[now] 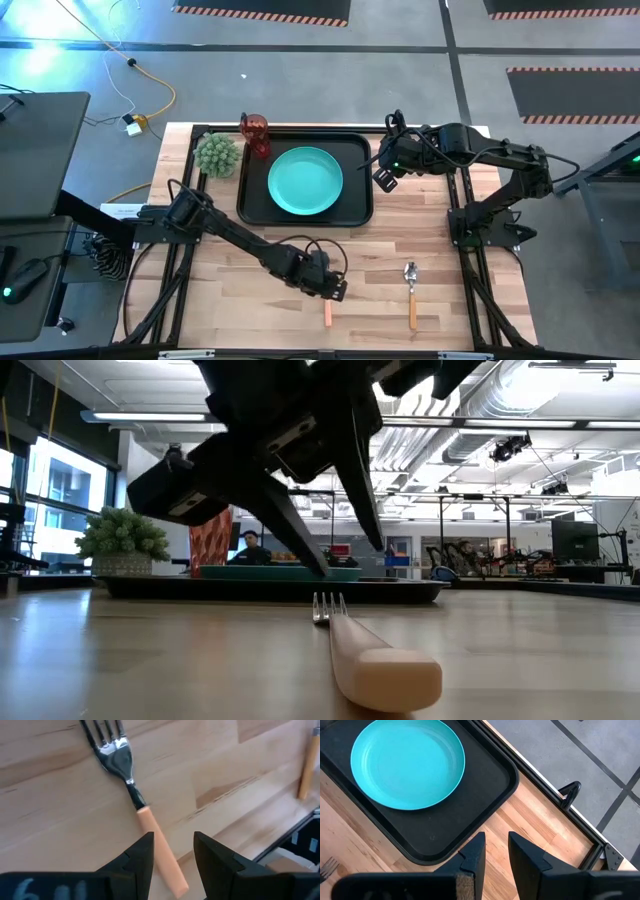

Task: Pick and place plate/cup/fork/spoon on tray
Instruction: Put the orange fork to the right of the blue plate on the black tray

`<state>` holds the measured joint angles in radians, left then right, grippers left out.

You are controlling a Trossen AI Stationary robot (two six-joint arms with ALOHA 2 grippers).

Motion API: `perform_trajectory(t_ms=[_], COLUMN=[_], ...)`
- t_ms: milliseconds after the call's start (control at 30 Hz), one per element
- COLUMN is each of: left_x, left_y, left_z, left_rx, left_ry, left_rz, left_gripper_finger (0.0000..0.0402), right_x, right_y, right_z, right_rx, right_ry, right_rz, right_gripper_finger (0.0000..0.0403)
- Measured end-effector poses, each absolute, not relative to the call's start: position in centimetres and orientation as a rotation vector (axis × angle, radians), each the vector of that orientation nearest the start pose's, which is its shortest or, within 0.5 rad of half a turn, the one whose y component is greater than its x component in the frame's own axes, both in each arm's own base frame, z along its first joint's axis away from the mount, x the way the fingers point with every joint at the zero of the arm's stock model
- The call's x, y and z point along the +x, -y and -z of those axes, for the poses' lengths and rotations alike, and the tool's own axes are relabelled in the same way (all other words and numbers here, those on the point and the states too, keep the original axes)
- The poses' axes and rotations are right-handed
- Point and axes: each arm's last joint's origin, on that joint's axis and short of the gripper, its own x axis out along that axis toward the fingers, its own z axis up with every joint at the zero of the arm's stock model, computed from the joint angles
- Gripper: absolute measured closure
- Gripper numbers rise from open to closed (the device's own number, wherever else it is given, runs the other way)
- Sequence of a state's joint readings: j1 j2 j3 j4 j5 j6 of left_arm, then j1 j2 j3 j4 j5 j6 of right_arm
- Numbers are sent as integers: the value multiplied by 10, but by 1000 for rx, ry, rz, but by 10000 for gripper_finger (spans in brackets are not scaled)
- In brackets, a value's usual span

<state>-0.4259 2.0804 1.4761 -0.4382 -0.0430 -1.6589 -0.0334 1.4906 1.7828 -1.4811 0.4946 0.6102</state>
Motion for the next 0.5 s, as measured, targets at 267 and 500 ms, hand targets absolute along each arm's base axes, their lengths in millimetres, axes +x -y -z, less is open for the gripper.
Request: perform_trajectory(t_ms=[267, 500], left_x=[394, 395], left_y=[178, 175], left_z=[-154, -147], left_rx=[-1248, -1236], left_ry=[-1050, -1056], left_rz=[-581, -609], left_gripper_finger=[275, 275], right_x=[250, 250], right_y=[22, 22], right_z=[-408, -408], right_rx=[253, 253], right_ry=[-976, -976], right_rz=[793, 793], right_gripper_finger=[327, 327])
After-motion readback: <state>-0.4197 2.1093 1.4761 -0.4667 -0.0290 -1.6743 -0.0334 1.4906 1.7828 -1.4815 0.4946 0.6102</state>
